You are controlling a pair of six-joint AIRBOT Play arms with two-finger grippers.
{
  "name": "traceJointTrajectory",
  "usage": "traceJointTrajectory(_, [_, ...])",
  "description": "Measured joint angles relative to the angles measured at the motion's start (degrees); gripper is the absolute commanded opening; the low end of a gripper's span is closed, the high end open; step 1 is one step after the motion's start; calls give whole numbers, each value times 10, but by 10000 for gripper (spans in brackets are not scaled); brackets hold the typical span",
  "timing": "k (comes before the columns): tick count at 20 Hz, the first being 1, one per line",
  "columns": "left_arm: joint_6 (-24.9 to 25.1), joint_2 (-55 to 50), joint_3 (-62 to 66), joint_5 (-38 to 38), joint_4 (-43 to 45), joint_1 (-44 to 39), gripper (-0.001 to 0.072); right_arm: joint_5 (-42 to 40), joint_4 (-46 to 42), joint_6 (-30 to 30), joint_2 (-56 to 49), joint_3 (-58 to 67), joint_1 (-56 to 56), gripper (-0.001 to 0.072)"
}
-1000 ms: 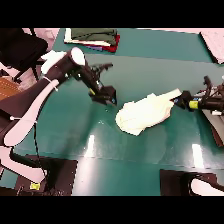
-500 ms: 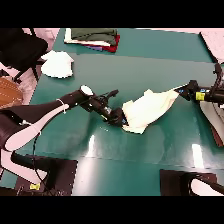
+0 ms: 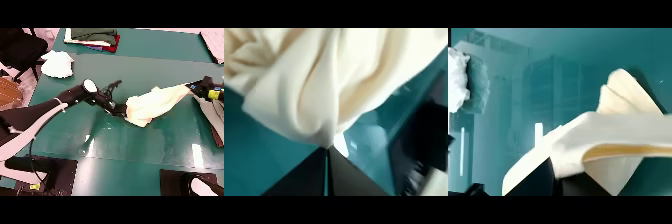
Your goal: Fold the shirts.
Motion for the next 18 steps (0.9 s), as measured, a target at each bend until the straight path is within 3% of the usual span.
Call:
traceJointTrajectory(5, [-139, 40, 25, -2, 268, 3, 35, 10, 5, 0, 19, 0, -11, 17])
traceJointTrajectory(8, [-198, 45, 30, -13, 388, 4, 36, 16, 9, 0, 23, 0, 5, 17])
traceJointTrajectory(9, [-210, 46, 30, -15, 415, 4, 72, 17, 7, 0, 26, 0, 10, 17])
traceJointTrajectory(10, [-219, 47, 30, -20, 434, 4, 419, 17, 5, 0, 29, 0, 14, 17])
traceJointTrajectory(11, [-225, 47, 30, -25, 448, 5, 686, 14, 4, 0, 33, 0, 15, 17])
traceJointTrajectory(15, [-210, 45, 7, -37, 361, 4, 666, 3, 0, 4, 49, 0, 14, 17])
traceJointTrajectory(17, [-184, 44, -18, -28, 279, 3, 538, 3, 0, 5, 52, 0, 14, 17])
traceJointTrajectory(18, [-174, 44, -30, -15, 249, 1, 538, 3, 0, 5, 53, 0, 14, 17])
